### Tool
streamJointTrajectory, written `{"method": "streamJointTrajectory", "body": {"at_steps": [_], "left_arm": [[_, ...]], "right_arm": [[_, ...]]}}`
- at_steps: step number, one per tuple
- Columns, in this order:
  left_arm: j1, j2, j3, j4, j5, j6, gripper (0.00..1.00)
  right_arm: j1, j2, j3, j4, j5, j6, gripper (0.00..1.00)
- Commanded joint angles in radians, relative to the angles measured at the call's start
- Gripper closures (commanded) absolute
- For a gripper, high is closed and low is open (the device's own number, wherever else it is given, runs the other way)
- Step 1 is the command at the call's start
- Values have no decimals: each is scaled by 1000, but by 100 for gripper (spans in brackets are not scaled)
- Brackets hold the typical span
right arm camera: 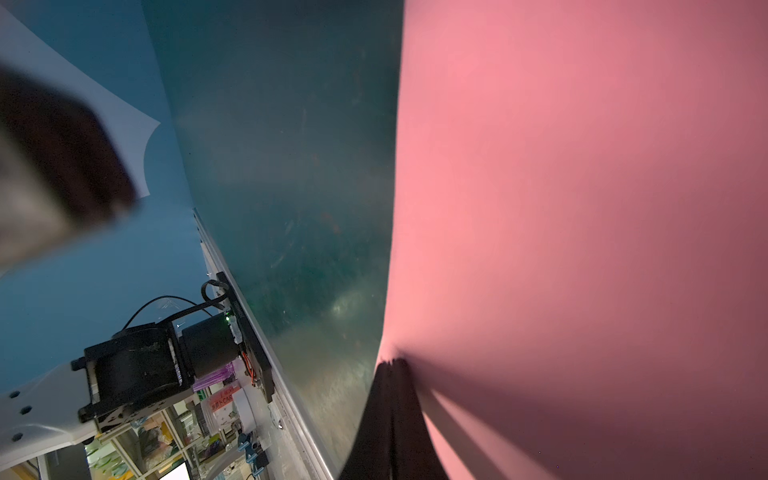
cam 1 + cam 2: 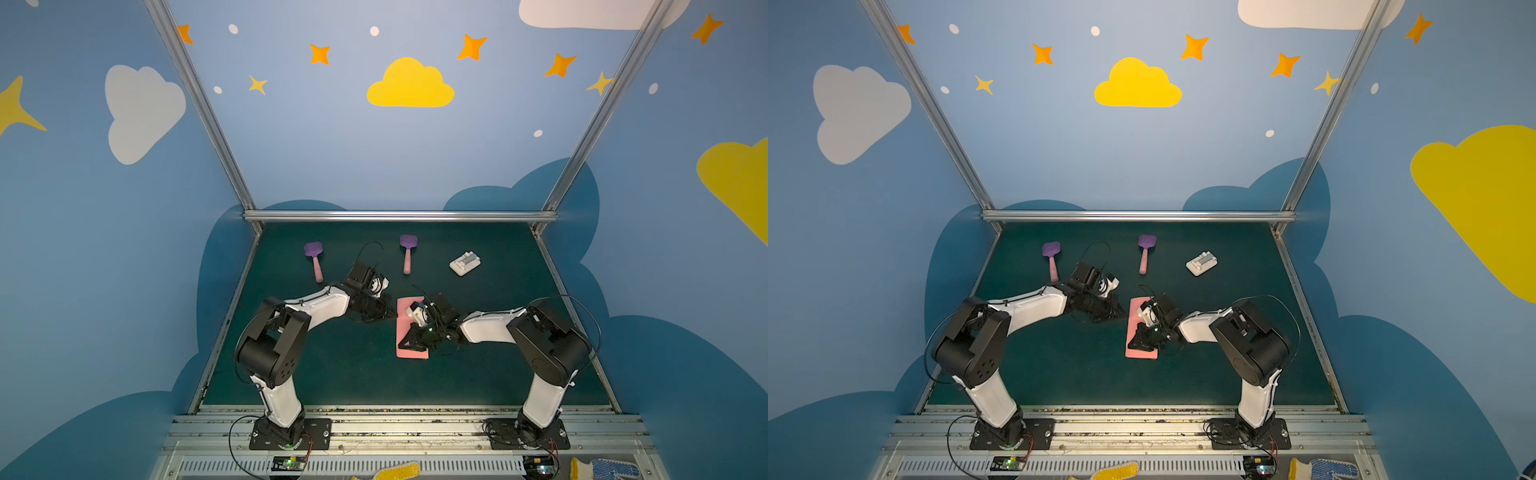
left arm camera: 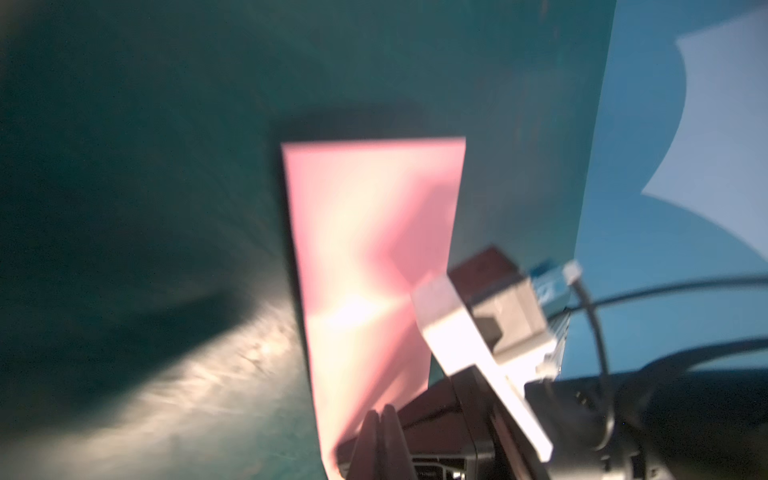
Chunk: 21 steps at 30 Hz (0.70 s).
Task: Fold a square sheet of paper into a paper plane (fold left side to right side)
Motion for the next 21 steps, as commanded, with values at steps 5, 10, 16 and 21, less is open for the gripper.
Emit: {"method": "streamJointTrajectory", "body": {"at_steps": [5, 10, 16, 21], "left_arm": [[-46, 26, -72, 102, -9, -48, 96], [-47, 48, -75, 106, -21, -44, 96], [-45, 89, -52, 88, -32, -28, 96], [-36, 117, -45, 69, -44, -10, 96]], "right_arm": [[5, 42, -48, -116, 75, -1, 100], [6, 45, -42, -117, 74, -3, 100], [6, 50, -37, -119, 71, -6, 100], [6, 47, -39, -119, 69, -9, 100]]}}
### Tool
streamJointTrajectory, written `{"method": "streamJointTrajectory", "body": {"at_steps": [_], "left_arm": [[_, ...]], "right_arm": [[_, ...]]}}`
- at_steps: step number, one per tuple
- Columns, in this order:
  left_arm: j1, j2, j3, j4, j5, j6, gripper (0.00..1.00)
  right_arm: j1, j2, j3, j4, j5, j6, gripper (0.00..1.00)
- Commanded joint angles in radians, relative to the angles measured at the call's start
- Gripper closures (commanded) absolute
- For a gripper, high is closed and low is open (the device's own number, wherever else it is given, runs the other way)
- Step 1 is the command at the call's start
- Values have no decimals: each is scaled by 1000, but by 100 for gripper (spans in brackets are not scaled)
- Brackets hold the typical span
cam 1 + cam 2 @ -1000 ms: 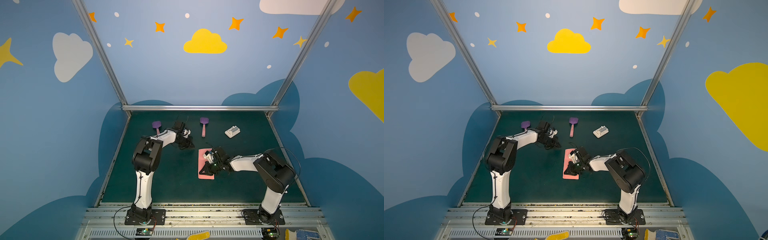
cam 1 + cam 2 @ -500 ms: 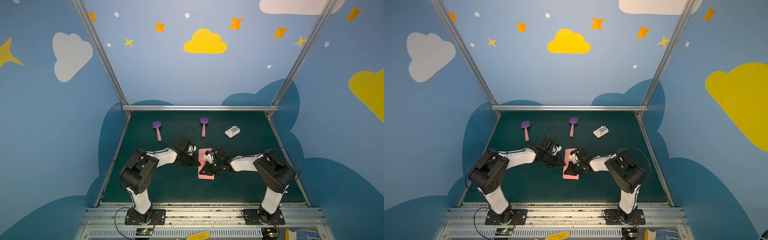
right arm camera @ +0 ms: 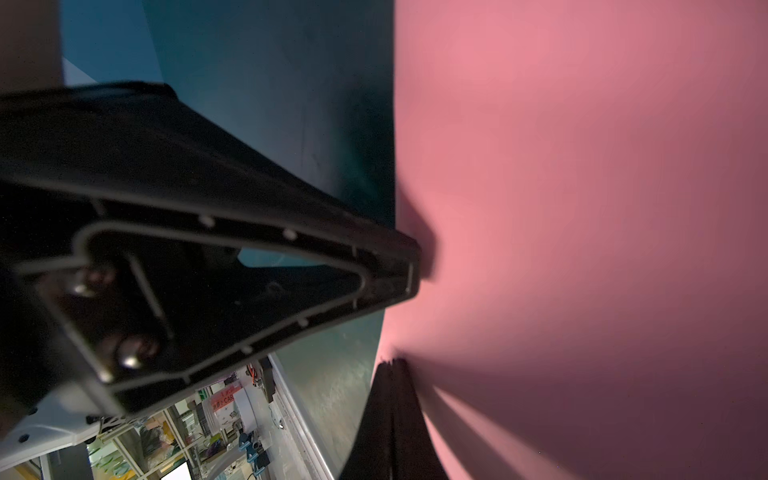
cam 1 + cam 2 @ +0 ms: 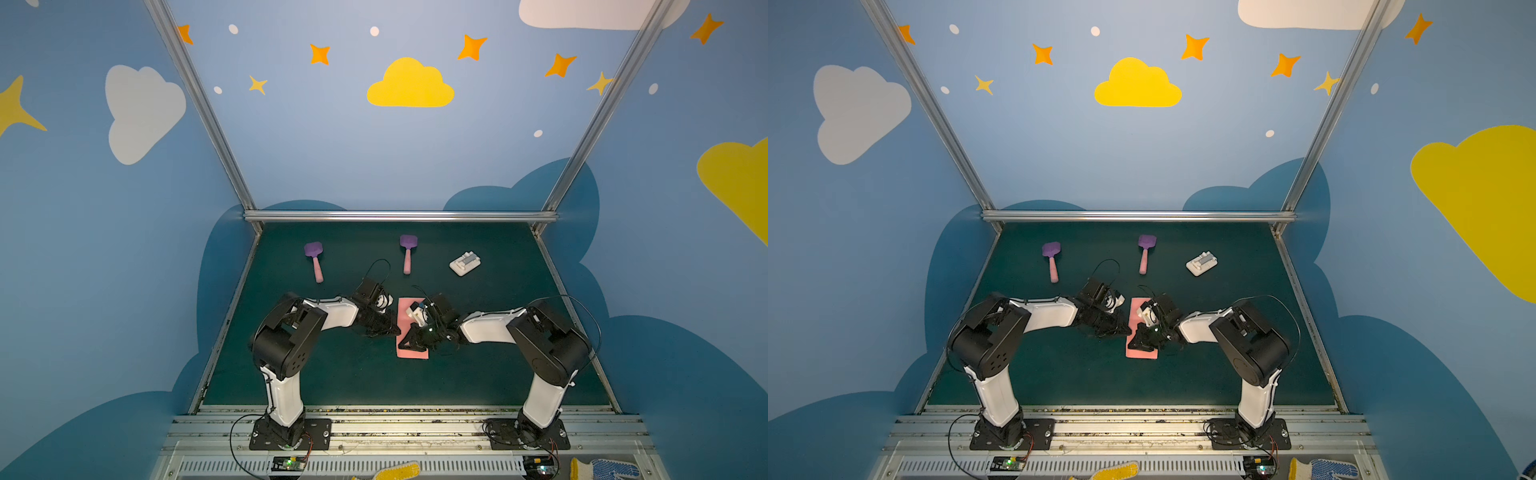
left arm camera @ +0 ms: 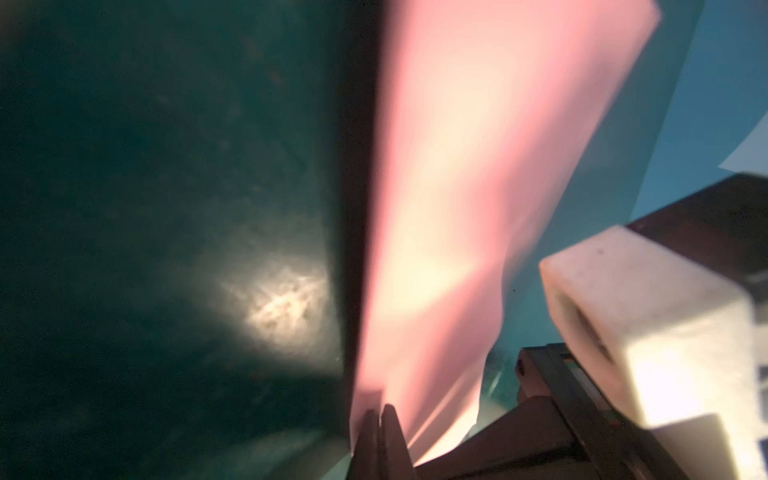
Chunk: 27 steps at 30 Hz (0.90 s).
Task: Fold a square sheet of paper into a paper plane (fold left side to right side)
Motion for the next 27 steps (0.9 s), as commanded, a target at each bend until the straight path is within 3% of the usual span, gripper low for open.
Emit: {"method": "streamJointTrajectory", "body": {"at_steps": [1, 27], "left_arm": [[11, 26, 17, -25, -27, 31, 96], [104, 224, 284, -172, -37, 140, 96]], "right_arm": [[5, 47, -38, -122, 71, -10, 100], [6, 44, -35, -129, 71, -17, 100]]}}
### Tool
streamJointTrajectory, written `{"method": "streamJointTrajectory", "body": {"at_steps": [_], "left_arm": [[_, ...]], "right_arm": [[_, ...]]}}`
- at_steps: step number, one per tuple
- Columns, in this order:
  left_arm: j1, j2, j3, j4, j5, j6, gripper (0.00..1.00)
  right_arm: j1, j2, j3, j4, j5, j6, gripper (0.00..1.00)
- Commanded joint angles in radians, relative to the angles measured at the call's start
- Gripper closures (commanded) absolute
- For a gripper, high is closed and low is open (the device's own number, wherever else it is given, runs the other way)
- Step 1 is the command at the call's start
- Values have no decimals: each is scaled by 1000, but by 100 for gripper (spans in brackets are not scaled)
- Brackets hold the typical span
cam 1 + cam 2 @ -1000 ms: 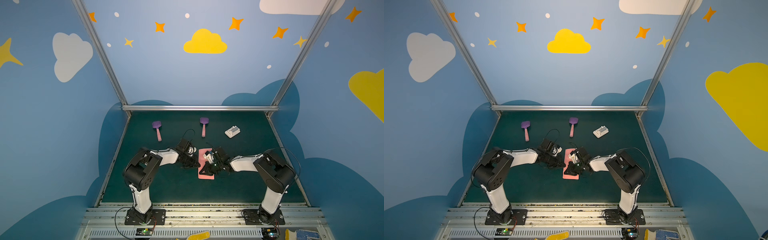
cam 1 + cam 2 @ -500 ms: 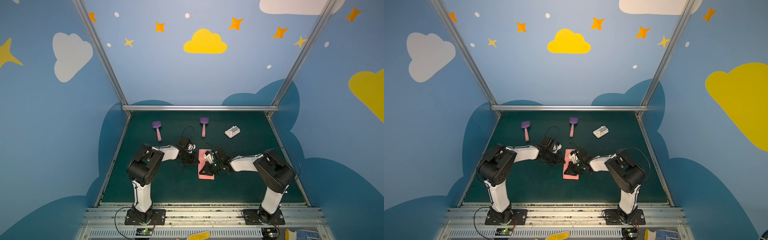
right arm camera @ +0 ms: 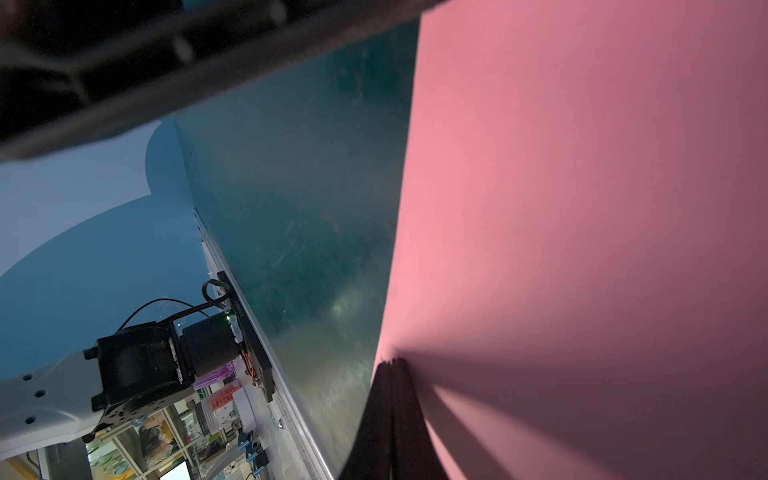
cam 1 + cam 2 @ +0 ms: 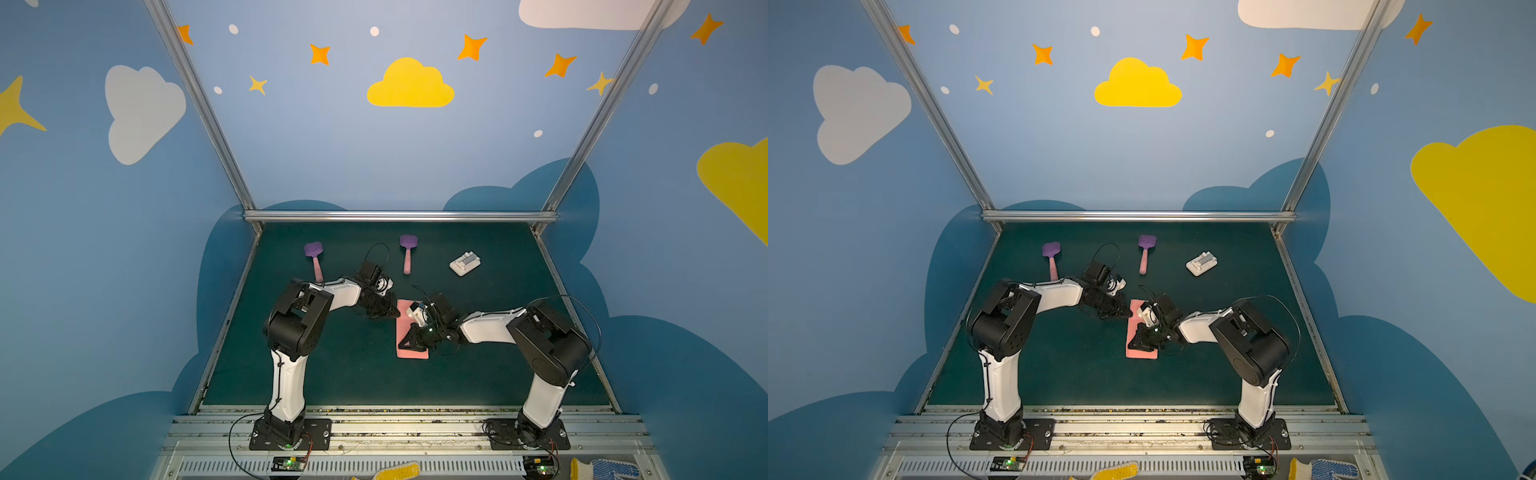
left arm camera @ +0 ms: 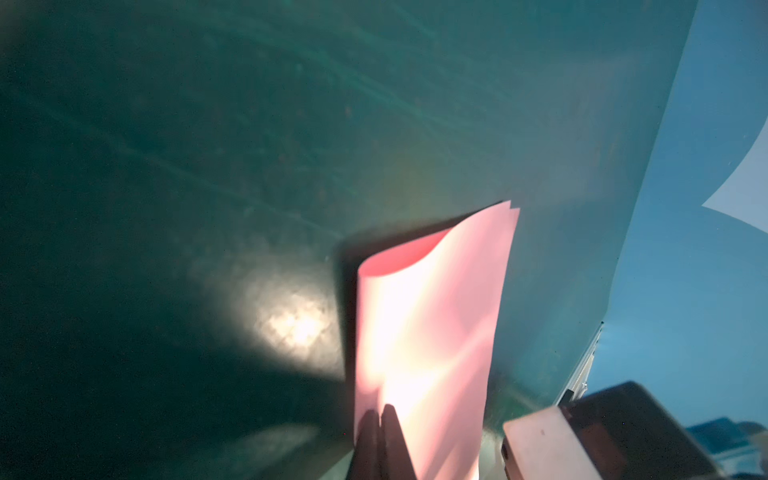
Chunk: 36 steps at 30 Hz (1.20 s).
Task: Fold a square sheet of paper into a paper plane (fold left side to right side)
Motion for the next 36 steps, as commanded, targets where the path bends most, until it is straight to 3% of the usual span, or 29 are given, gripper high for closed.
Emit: {"method": "streamJointTrajectory", "body": {"at_steps": [1, 16, 21, 24, 27, 31, 36], "left_arm": [[21, 58, 25, -49, -54, 39, 96], [113, 230, 277, -211, -78, 125, 96], [123, 191, 330, -260, -66, 135, 96], [119, 95, 260, -216, -40, 104, 96], [110, -29, 133, -143, -18, 48, 91], [84, -210, -78, -35, -19, -35, 76], [3, -373, -245, -9, -71, -84, 54]], "right_arm": [[5, 44, -36, -129, 71, -13, 100], [6, -11, -57, -134, 60, -9, 100], [2, -114, -13, -184, 30, -29, 100], [-7, -217, 20, -255, 58, -33, 100], [-27, -311, 17, -312, 91, -30, 84], [-70, -424, -54, -352, 119, -14, 67], [-144, -523, -179, -352, 131, 26, 56]]}}
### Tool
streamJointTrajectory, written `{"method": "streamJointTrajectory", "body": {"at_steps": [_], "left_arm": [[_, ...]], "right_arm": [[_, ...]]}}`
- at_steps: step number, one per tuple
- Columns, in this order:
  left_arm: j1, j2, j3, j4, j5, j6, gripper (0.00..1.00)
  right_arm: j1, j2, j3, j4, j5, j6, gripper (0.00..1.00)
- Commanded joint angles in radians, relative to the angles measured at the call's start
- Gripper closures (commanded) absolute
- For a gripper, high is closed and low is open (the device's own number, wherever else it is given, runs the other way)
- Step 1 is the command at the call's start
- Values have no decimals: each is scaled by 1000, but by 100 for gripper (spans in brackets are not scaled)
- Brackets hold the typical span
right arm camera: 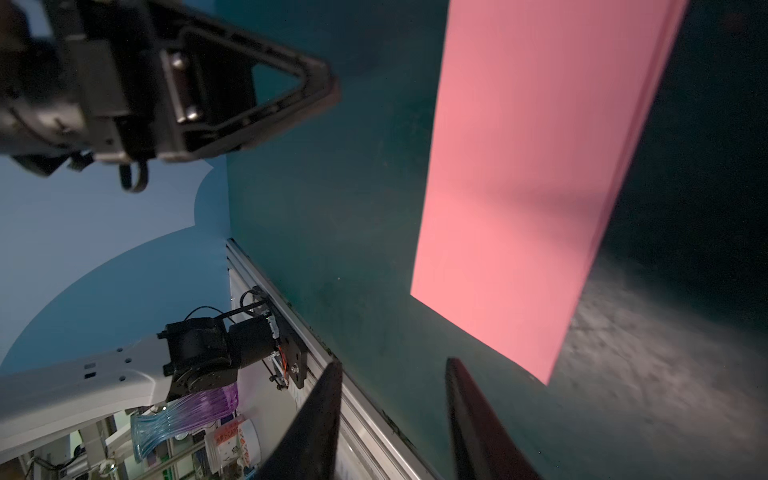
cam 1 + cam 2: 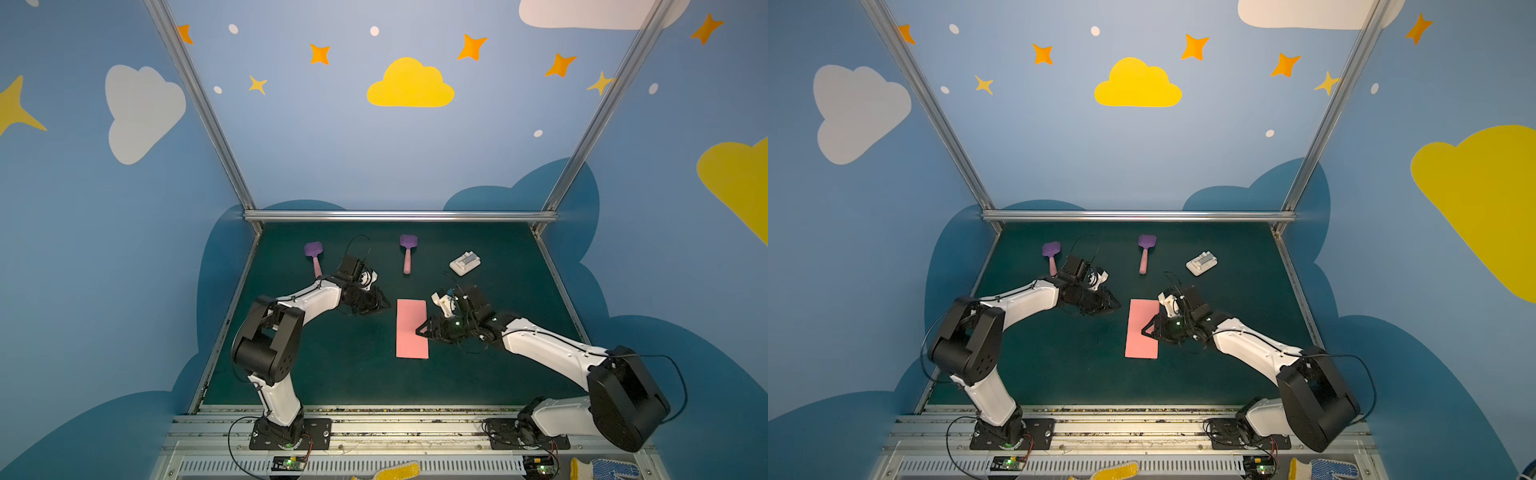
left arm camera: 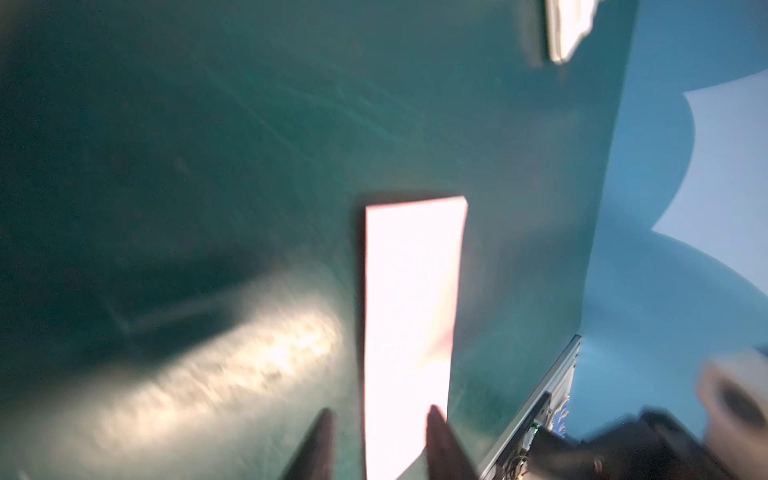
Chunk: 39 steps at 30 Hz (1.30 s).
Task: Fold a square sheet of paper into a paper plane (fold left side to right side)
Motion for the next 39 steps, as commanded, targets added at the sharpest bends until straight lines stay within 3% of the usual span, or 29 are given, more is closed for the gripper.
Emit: {"method": "streamJointTrajectory", "body": {"at_steps": [1, 8, 22, 29, 39], "left_arm": [[-61, -73, -80, 45, -55, -55, 52], [-183, -70, -82, 67, -103, -73, 48], [-147, 298, 336, -111, -135, 81, 48], [-110, 362, 372, -119, -130, 103, 48], [-103, 386, 298, -57, -112, 85, 49]], "right_arm": [[-35, -46, -85, -74, 48, 32, 54], [-48, -95, -222, 15, 45, 122, 51], [-4, -73, -279, 138, 40, 197, 49], [24, -22, -248, 168, 37, 207, 49], [53, 89, -184, 220, 34, 217, 48]]}}
